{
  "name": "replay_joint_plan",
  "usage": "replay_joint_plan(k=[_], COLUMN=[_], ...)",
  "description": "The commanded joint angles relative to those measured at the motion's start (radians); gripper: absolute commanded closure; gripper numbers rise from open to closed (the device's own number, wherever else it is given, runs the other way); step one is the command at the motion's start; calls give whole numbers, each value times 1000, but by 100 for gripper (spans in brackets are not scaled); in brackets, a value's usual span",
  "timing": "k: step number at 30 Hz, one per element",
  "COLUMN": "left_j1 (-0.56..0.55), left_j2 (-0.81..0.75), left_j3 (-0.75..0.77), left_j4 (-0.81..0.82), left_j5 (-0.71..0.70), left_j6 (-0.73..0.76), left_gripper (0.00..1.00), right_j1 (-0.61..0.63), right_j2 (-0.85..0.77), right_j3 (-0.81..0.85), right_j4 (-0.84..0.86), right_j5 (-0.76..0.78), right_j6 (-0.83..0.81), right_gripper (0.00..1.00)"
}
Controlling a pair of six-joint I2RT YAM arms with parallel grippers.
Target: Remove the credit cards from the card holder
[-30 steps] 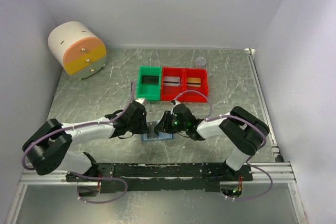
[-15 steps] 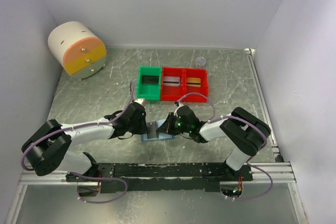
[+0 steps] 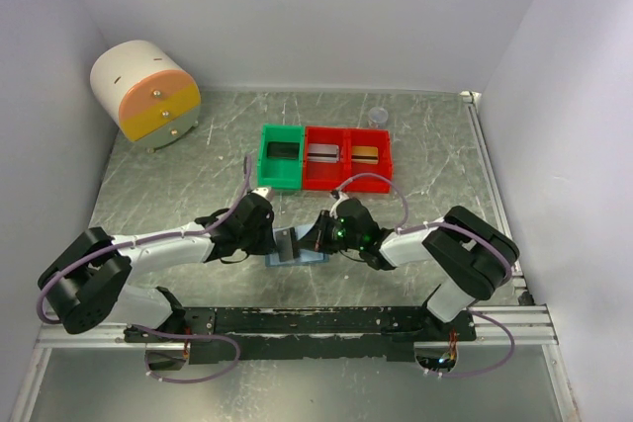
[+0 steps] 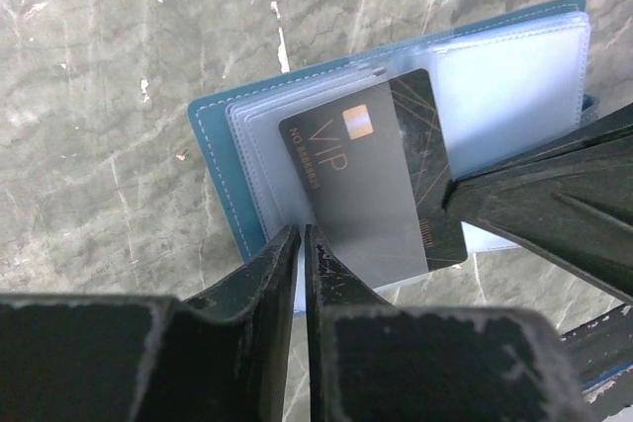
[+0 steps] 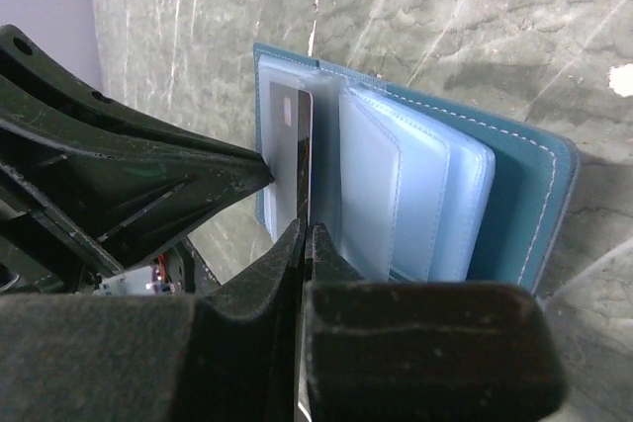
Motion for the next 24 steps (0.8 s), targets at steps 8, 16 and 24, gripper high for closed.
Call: replay_joint_plan(k=[8, 16, 24], left_j1=[-8, -7, -8], left_j2=[-17, -4, -44], left_j3=[-18, -17, -5], left_j4=[-57, -55, -108], left_j5=[0, 16, -38], left_j6=[6, 17, 7], left_gripper=[78, 79, 80], right_j1=[-9, -11, -26], right_j2=[14, 81, 56], right_j3=[-10, 7, -27], right_j4=[40, 108, 130], right_j5=[-37, -63, -40], right_j6=[-6, 41, 63], right_gripper=[97, 85, 97])
